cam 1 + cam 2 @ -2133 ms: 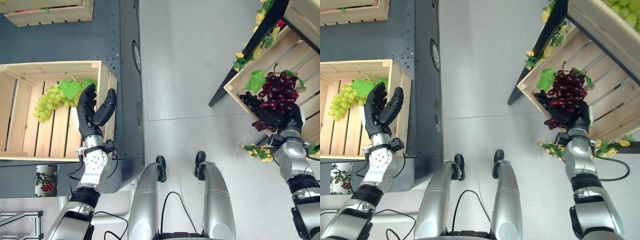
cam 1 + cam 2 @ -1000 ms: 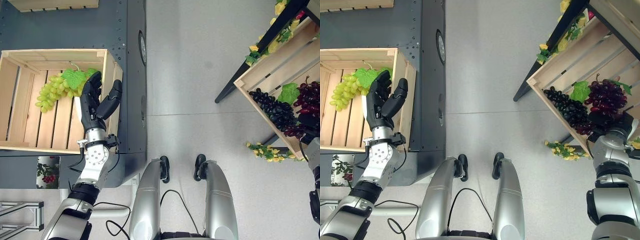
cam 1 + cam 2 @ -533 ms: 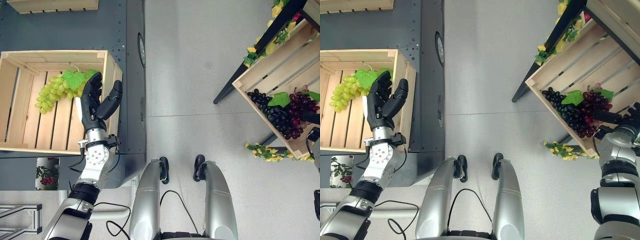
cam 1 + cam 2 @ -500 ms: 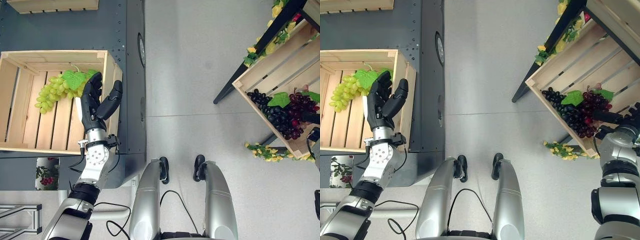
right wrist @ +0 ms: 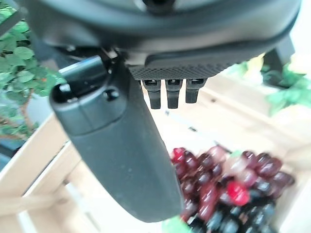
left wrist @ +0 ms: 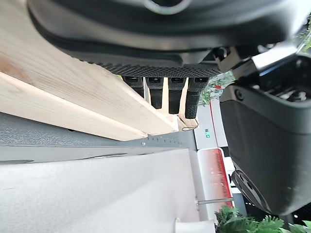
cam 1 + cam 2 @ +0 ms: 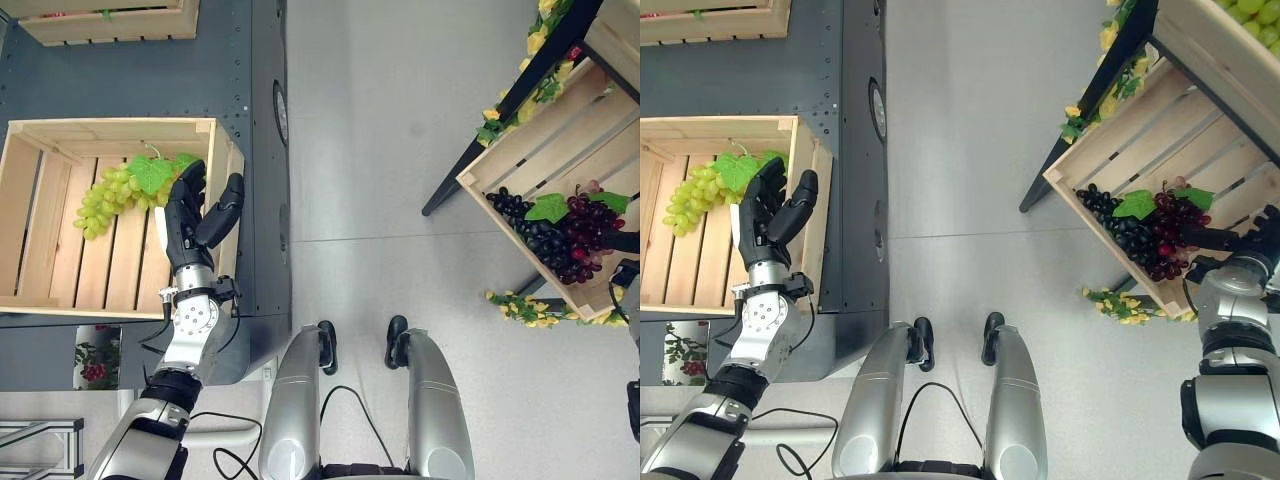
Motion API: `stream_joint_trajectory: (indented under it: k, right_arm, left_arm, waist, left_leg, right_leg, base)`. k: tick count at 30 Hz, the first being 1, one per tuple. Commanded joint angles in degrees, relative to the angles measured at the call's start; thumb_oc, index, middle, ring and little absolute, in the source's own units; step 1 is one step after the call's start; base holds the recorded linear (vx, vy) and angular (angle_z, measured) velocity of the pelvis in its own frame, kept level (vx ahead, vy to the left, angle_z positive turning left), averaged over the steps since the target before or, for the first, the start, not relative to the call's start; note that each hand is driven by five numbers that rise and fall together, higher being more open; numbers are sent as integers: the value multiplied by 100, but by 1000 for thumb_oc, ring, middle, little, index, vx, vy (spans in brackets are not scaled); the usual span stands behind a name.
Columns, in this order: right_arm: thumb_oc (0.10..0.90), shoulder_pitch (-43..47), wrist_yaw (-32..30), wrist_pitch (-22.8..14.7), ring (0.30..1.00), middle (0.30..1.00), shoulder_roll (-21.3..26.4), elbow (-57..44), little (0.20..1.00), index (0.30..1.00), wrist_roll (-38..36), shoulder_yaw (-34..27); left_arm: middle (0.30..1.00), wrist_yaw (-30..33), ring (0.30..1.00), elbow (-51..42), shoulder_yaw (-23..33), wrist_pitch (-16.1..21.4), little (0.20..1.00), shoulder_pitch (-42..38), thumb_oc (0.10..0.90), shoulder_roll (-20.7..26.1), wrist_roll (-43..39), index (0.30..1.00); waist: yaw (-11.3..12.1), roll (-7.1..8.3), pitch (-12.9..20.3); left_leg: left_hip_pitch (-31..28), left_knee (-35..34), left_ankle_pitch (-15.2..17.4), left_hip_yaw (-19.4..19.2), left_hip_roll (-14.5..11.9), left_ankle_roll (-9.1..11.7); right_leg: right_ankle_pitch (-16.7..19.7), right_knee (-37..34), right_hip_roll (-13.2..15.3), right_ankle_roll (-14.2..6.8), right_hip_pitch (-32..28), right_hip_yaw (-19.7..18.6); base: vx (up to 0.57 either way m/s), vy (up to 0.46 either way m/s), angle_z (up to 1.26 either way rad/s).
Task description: Pick up the fruits from the basket on one side to the basket on the other side
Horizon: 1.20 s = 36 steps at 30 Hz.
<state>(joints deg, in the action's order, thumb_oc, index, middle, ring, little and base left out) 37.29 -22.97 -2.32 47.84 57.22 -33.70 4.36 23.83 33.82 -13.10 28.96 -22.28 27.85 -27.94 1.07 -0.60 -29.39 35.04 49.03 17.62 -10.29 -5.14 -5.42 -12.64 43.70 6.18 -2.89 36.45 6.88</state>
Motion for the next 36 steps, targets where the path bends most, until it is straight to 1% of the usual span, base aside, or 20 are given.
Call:
stream_joint_trajectory:
  k: [1,2,3,5,7,8,9,12,13,15,18,21,23,26,27,31,33,36]
  right_arm:
    - [800,-15,-285,-998,900,900,-201,-786,900,900,627,58]
    - [800,-65,-301,-1039,900,900,-252,-893,900,900,721,82]
    - [800,-246,-493,-1120,900,900,-489,-1369,900,900,1174,220]
    - [800,-465,-499,-1208,900,900,-684,-1817,900,900,1657,392]
    - [800,-742,-287,-1384,900,900,-943,-2292,900,900,2245,641]
    - [800,-770,-272,-1411,900,900,-966,-2341,900,900,2322,675]
    - [800,-881,-249,-1474,900,900,-1042,-2547,900,900,2584,804]
    - [800,-941,-214,-1508,900,900,-1068,-2629,900,900,2646,838]
    - [800,-1065,-171,-1560,900,900,-1239,-2783,900,900,2912,1025]
    - [800,-1063,-4,-1464,900,900,-1367,-2827,900,900,3092,1225]
    - [800,-1072,18,-1484,900,900,-1488,-2732,900,900,3356,1517]
    - [800,-1195,-40,-1509,900,900,-1590,-2729,900,900,3441,1640]
    - [800,-1357,26,-1544,900,900,-1749,-2739,900,900,3297,1706]
    - [800,-1431,84,-1585,900,900,-1817,-2745,900,900,3291,1727]
    - [800,-1578,110,-1611,900,900,-1950,-2758,900,900,3278,1795]
    - [800,-1690,159,-1623,900,900,-2059,-2747,900,900,3308,1845]
    - [800,-1935,296,-1634,900,900,-2198,-2702,900,900,3299,1917]
    - [800,-2072,348,-1622,900,900,-2257,-2673,900,900,3258,1939]
  left_arm:
    - [900,-564,900,356,-969,-729,900,309,800,-644,-135,900]
    - [900,-563,900,359,-966,-729,900,314,800,-661,-137,900]
    - [900,-542,900,385,-955,-719,900,317,800,-741,-130,900]
    - [900,-512,900,391,-952,-735,900,312,800,-805,-99,900]
    - [900,-494,900,462,-994,-753,900,265,800,-904,16,900]
    - [900,-491,900,470,-998,-759,900,261,800,-916,33,900]
    - [900,-461,900,490,-1003,-806,900,259,800,-945,125,900]
    - [900,-452,900,505,-1003,-824,900,267,800,-946,137,900]
    - [900,-404,900,605,-988,-863,900,261,800,-983,115,900]
    - [900,-380,900,718,-986,-855,900,228,800,-1033,60,900]
    - [900,-417,900,835,-1019,-829,900,237,800,-1114,60,900]
    - [900,-485,900,889,-1029,-833,900,336,800,-1156,91,900]
    - [900,-518,900,948,-1054,-860,900,436,800,-1220,135,900]
    - [900,-518,900,967,-1062,-877,900,467,800,-1251,159,900]
    - [900,-504,900,1039,-1066,-932,900,515,800,-1293,182,900]
    - [900,-512,900,1106,-1033,-902,900,601,800,-1318,259,900]
    - [900,-469,900,1136,-1032,-863,900,743,800,-1314,544,900]
    - [900,-433,900,1130,-1050,-871,900,831,800,-1297,683,900]
  waist:
    - [-232,417,-41]
    - [-238,413,-41]
    - [-269,403,-41]
    - [-305,397,-41]
    - [-354,399,-41]
    - [-358,402,-41]
    - [-367,413,-41]
    - [-371,421,-40]
    - [-389,443,-37]
    - [-404,439,-12]
    - [-398,419,82]
    - [-384,406,200]
    - [-374,397,364]
    - [-372,396,429]
    - [-368,384,587]
    - [-358,372,696]
    - [-340,337,923]
    - [-315,314,1044]
  left_leg:
    - [-612,-447,332,-111,12,88]
    - [-665,-502,314,-121,12,93]
    - [-869,-733,237,-154,38,115]
    - [-1043,-912,170,-185,55,134]
    - [-1279,-1145,101,-208,95,159]
    - [-1309,-1168,96,-212,99,158]
    - [-1414,-1226,96,-242,102,141]
    - [-1455,-1237,98,-255,100,139]
    - [-1578,-1264,104,-307,90,153]
    - [-1695,-1344,92,-323,96,178]
    - [-1894,-1535,50,-349,118,215]
    - [-2110,-1759,-12,-372,147,235]
    - [-2315,-1994,-87,-368,189,267]
    - [-2392,-2068,-104,-362,207,272]
    - [-2565,-2242,-129,-348,230,289]
    - [-2747,-2454,-177,-308,269,295]
    - [-3062,-2936,-340,-243,332,322]
    - [-3225,-3226,-451,-172,371,350]
  right_leg:
    - [49,-424,-41,239,-636,427]
    - [53,-470,-38,237,-687,419]
    - [80,-641,-48,228,-861,377]
    - [106,-781,-43,209,-1015,344]
    - [139,-969,-38,172,-1232,290]
    - [142,-985,-34,167,-1257,287]
    - [156,-1048,-15,149,-1352,293]
    - [162,-1077,-5,142,-1397,304]
    - [198,-1212,12,120,-1557,333]
    - [215,-1351,16,110,-1701,333]
    - [251,-1577,44,95,-1918,340]
    - [317,-1819,79,54,-2125,325]
    - [389,-2102,107,13,-2357,321]
    - [418,-2211,115,-5,-2456,317]
    - [445,-2427,124,-29,-2671,331]
    - [470,-2597,138,-58,-2855,320]
    - [534,-2918,143,-106,-3139,320]
    - [576,-3109,141,-131,-3299,346]
  base:
    - [0,0,0]
    - [27,32,-3]
    - [34,38,-4]
    - [38,39,-5]
    - [39,15,-1]
    - [37,-16,7]
    - [23,-20,6]
    - [15,-21,2]
    - [26,-44,2]
    - [16,-23,1]
    - [22,2,-1]
    - [54,-2,4]
    - [54,-8,-2]
    - [36,-7,-1]
    - [64,-14,0]
    - [60,-9,1]
    - [87,-22,6]
    - [55,-30,5]
